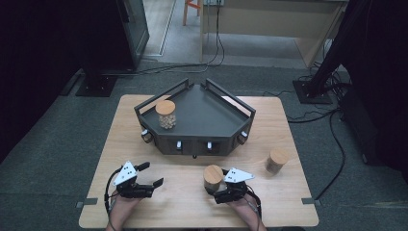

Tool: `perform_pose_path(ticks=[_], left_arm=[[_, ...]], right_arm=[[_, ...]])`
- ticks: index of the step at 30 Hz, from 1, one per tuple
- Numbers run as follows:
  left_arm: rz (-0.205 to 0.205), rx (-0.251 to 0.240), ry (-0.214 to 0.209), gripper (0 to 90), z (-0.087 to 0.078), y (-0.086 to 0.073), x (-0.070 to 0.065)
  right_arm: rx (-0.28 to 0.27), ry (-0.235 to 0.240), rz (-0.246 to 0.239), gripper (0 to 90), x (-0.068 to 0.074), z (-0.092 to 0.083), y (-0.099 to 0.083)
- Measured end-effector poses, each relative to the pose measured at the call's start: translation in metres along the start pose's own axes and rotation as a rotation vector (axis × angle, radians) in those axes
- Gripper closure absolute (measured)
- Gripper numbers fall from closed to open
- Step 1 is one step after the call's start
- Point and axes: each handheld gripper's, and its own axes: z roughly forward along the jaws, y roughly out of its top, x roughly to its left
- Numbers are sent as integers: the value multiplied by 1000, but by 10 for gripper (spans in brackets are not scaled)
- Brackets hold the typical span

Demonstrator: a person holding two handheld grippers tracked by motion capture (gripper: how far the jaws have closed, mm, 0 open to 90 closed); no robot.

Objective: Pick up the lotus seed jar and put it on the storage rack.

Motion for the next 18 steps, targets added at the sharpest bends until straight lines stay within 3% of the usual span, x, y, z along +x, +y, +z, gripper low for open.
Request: perform_pose_path(ticks=[18], left_arm=[[-6,19,4,116,1,1,1]], right_arm=[[12,2,-12,124,3,2,2]])
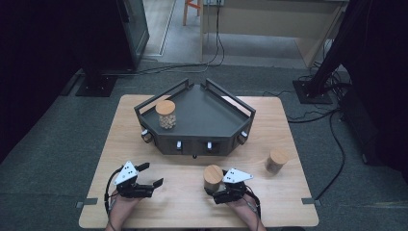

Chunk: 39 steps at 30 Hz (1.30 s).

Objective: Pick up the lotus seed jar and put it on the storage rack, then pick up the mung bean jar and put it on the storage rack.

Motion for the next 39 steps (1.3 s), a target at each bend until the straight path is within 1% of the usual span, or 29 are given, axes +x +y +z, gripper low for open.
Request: perform_pose_path(ticks=[2,4,6,14,15,18,19,25,29,39], left_arm=[[1,5,1,116,0,0,0],[3,5,0,116,1,1,0],[3,5,-1,116,0,1,0],[3,5,-1,116,1,1,0],[3,5,-2,116,1,1,0],[4,5,-3,116,1,1,0],[4,4,-3,116,1,1,0],[3,3,-2,116,1,1,0],[4,3,-3,116,1,1,0],[2,1,-2,116,0,1,0]], right_arm=[[1,-1,-4,125,0,0,0],[3,-8,-7,148,1,0,0],[2,-3,3,156,-1,-1,0],[4,-9,1,161,0,0,0],[4,-11,0,169,1,0,0],[-3,-32,7,236,4,-1,-1],[-5,-34,11,244,3,-2,-1],[-5,-43,4,249,6,-1,-1],[-9,-60,-4,252,10,-1,-2],[-11,-70,-5,254,13,-1,-2]])
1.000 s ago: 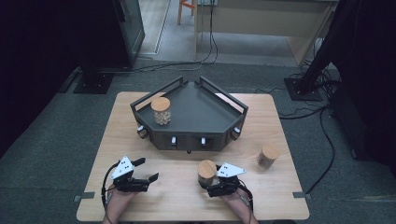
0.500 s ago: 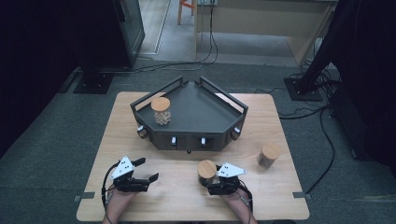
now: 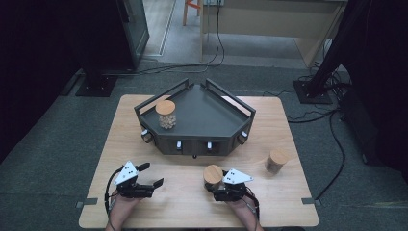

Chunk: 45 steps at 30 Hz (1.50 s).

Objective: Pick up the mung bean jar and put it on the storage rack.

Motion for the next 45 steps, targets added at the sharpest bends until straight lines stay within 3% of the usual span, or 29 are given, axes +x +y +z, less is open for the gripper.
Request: perform_pose_path(ticks=[14,45], left_arm=[[-1,3,2,116,0,0,0],[-3,10,3,116,1,1,0]], right_arm=[[3,13,4,255,1,-1,2],[-54,-11,2,256,5,-16,9]])
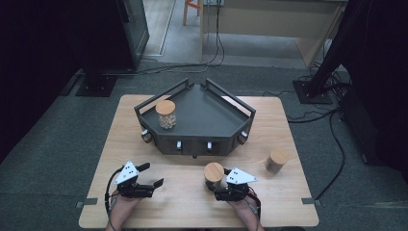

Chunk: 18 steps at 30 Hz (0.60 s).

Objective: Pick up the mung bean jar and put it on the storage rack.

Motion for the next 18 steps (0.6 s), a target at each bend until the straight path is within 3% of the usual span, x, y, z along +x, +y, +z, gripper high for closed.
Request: perform_pose_path(ticks=[18], left_arm=[[-4,2,2,116,0,0,0]], right_arm=[[-42,-17,3,256,-1,-11,13]])
